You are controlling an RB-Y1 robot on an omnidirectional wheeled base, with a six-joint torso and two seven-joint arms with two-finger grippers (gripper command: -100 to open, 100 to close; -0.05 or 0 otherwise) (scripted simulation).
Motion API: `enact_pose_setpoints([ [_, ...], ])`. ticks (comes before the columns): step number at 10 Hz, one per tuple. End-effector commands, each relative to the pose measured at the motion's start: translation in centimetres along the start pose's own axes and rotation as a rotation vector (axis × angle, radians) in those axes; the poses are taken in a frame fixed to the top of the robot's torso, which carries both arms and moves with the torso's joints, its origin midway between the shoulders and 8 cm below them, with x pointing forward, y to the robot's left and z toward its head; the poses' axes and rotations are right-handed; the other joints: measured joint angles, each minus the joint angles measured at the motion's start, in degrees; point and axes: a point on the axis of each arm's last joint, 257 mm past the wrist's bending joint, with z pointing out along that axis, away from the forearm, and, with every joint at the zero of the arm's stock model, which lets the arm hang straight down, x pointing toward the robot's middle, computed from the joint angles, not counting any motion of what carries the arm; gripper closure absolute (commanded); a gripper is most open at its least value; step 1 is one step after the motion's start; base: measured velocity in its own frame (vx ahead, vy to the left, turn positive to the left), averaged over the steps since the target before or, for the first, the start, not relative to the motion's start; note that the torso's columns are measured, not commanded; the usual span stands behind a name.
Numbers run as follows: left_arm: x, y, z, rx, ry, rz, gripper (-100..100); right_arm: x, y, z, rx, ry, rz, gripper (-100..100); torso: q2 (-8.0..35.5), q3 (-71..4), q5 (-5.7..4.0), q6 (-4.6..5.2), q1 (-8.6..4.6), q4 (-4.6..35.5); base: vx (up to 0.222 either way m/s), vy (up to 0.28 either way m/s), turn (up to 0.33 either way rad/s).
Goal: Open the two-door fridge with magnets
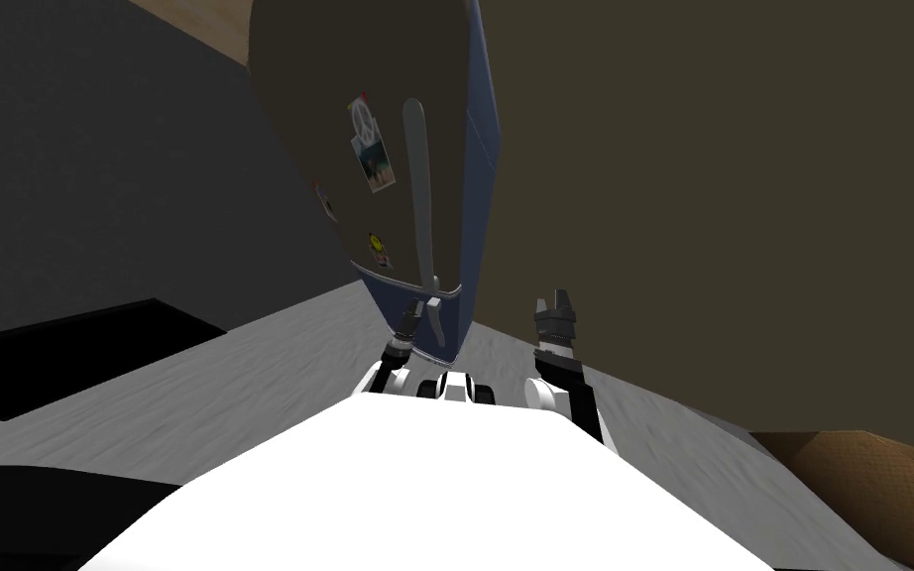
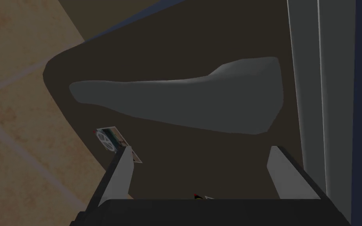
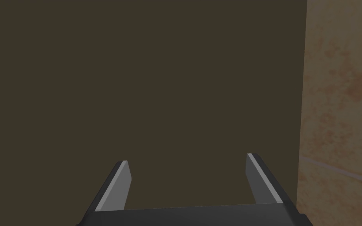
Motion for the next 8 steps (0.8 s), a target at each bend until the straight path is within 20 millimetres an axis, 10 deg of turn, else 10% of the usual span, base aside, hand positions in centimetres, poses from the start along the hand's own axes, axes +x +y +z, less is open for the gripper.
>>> enact_pose_setpoints([
  [1, 1.1, 1.3, -0.3, -0.011, 0.01, -0.01, -100, 0.0, 0.0, 0.0, 0.0, 0.0, 0.0, 0, 0.0, 0.0, -0.01, 0.0, -0.01, 0.0, 0.052, 0.055, -0.067],
  [8, 2.8, 2.5, 0.1, -0.021, 0.009, -0.041, -100, 0.0, 0.0, 0.0, 0.0, 0.0, 0.0, 0, -0.4, -0.2, 0.01, 0.04, -0.01, -0.1, 0.031, 0.037, -0.042],
])
